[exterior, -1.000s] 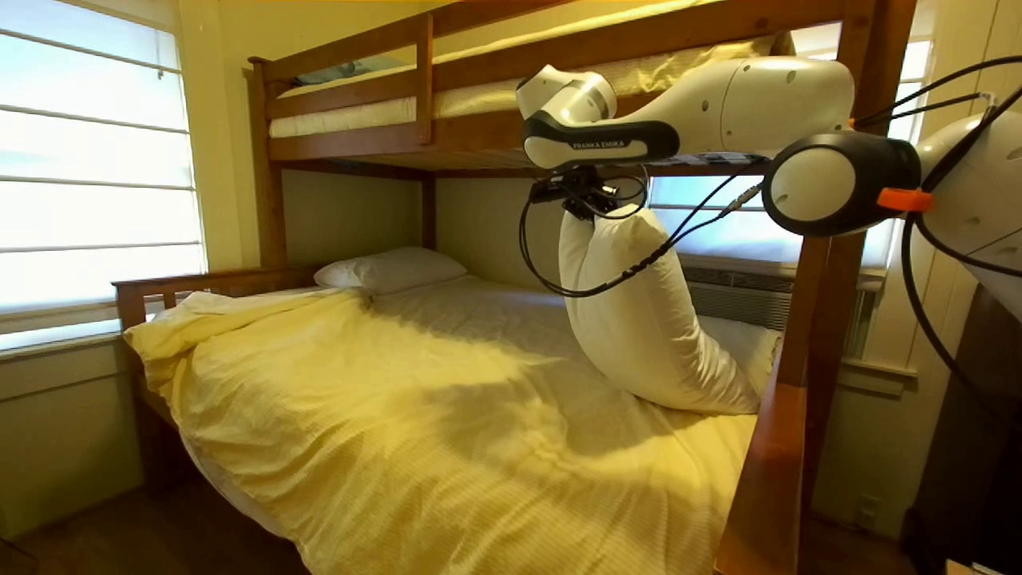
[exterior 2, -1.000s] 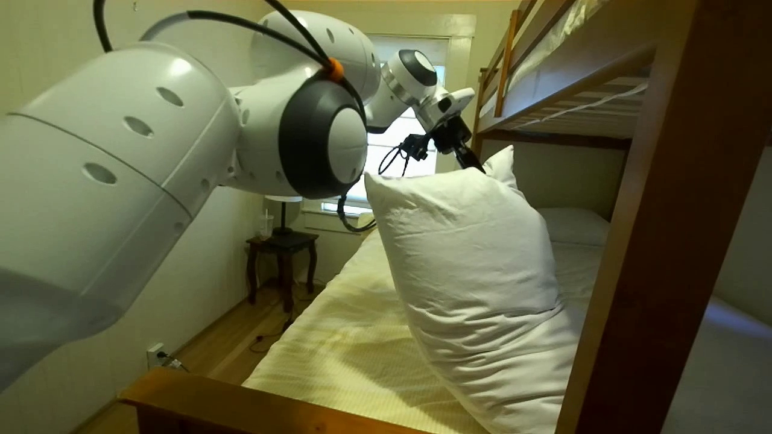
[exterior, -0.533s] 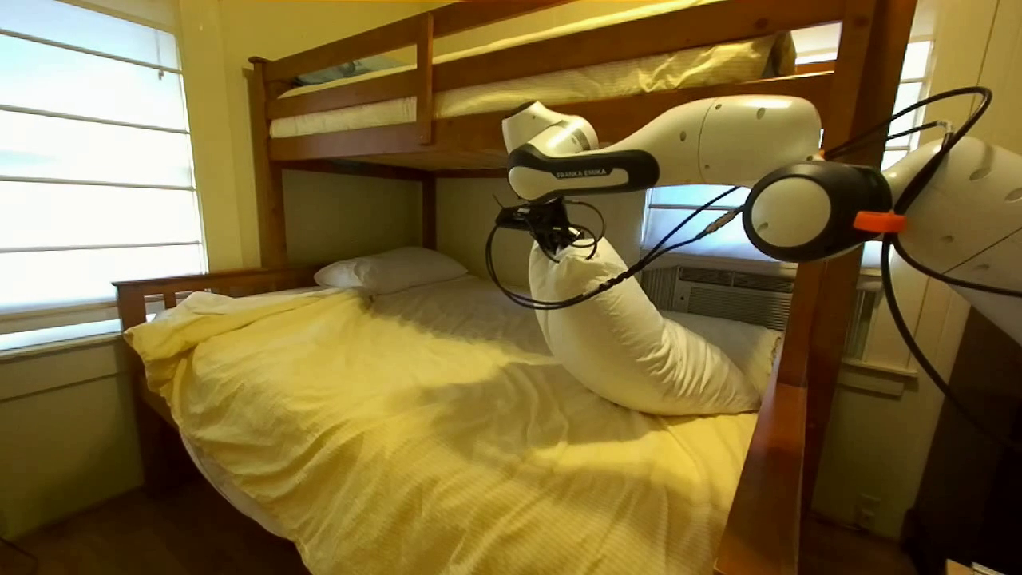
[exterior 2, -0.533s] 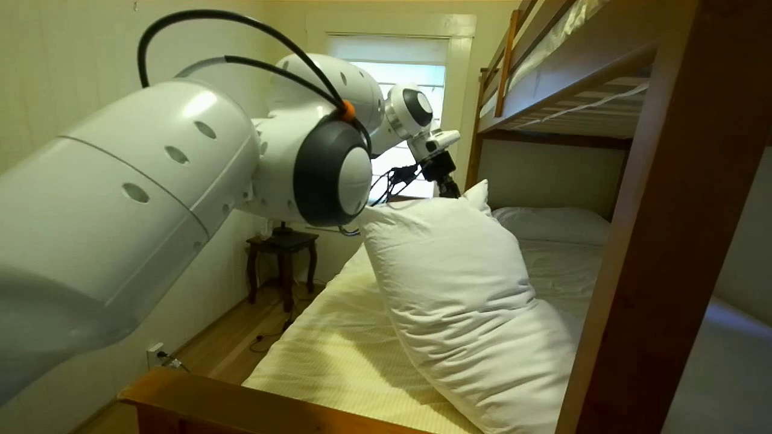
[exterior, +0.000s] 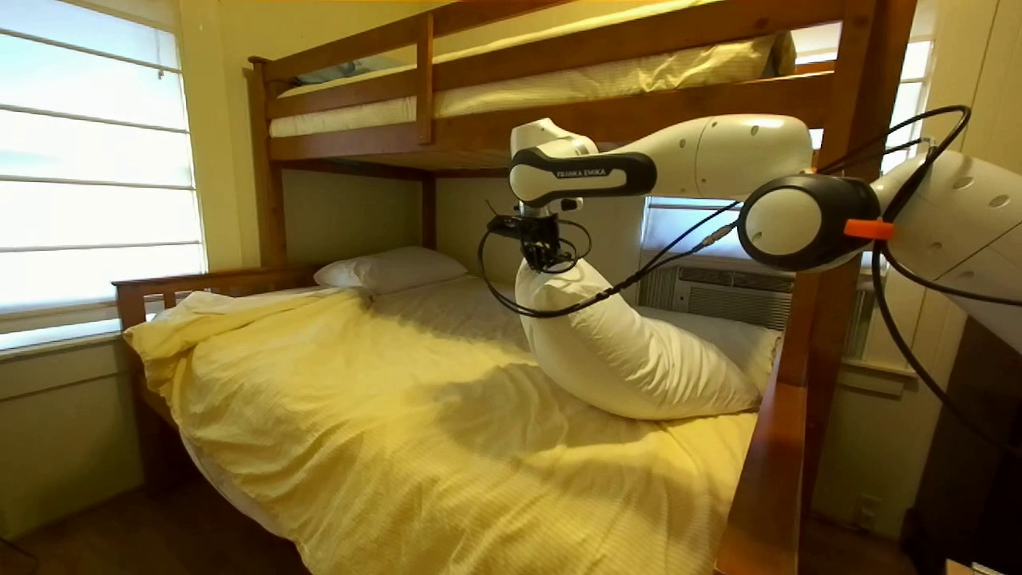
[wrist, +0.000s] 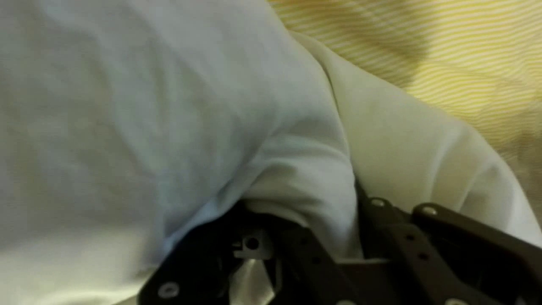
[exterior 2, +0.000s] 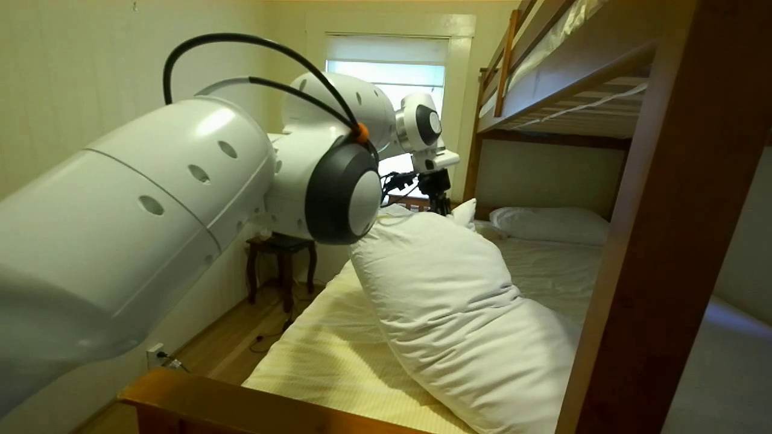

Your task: Move the pillow to the right

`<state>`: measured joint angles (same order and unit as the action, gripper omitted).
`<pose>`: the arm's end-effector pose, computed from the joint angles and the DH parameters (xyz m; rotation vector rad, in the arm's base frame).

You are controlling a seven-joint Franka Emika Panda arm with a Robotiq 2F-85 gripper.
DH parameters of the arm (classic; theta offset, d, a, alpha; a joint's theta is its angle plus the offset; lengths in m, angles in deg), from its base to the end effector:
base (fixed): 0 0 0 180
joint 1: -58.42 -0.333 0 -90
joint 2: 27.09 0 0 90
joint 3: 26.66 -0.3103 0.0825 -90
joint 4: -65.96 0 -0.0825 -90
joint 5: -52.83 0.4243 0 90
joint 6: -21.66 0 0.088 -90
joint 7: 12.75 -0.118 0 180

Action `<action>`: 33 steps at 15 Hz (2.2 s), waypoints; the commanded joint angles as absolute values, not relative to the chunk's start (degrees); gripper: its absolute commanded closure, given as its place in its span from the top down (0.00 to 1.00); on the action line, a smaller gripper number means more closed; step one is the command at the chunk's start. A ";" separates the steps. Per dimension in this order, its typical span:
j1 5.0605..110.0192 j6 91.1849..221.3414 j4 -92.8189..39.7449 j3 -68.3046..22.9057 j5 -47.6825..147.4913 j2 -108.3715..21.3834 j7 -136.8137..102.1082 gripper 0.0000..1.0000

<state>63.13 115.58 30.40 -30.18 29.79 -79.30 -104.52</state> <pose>0.8132 -0.0860 0.4564 1.9932 -2.1426 0.4802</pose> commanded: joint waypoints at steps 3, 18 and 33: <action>62.55 122.56 30.48 -27.69 25.57 -82.98 -104.85 0.04; 63.28 141.66 33.85 -25.61 26.19 -91.56 -111.88 0.61; 65.93 137.55 36.93 -37.19 37.52 -80.63 -106.84 1.00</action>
<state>64.42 141.94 38.31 -32.52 32.68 -82.86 -111.47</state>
